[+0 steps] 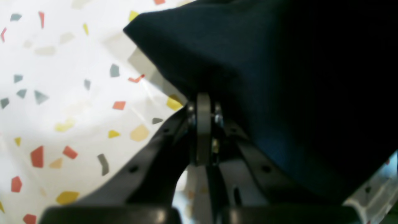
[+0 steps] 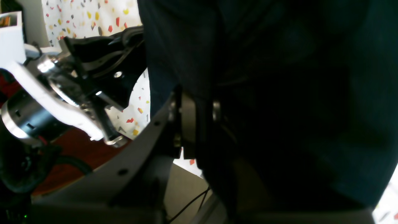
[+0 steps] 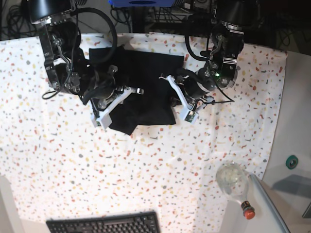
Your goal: Layout the t-shirt on the table in an organized manner, then fold the t-shirt properly
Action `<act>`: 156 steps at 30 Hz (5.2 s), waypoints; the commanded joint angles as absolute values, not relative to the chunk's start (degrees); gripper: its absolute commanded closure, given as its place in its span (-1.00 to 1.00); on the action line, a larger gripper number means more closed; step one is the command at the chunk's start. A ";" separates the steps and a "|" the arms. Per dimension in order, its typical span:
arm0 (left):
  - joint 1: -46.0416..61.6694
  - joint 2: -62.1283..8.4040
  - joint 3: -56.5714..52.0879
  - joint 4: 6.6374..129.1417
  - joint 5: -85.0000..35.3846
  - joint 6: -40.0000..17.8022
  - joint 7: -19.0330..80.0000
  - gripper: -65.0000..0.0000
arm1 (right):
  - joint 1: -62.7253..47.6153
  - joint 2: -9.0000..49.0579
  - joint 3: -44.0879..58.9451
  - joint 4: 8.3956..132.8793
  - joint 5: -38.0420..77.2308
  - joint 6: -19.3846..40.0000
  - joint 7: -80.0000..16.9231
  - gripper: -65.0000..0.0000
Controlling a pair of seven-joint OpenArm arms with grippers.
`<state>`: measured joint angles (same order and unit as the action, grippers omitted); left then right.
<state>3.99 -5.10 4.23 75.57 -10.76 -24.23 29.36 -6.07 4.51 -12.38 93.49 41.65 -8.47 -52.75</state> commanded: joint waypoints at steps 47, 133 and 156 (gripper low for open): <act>8.92 -9.80 14.55 77.05 -11.65 -24.57 28.35 1.00 | -2.68 6.64 -9.80 88.40 41.98 -8.75 -50.07 1.00; 13.85 -19.91 -44.62 78.02 -12.00 -35.21 36.62 1.00 | 5.23 9.71 -29.23 90.51 30.11 -14.11 -48.75 1.00; 16.22 -17.54 -30.37 83.65 -11.82 -35.21 36.62 1.00 | 4.53 9.19 -35.74 98.07 30.20 -19.12 -53.05 1.00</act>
<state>16.56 -16.75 -30.24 82.32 -10.94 -34.76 37.76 3.40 9.61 -35.86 96.90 29.50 -19.25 -53.67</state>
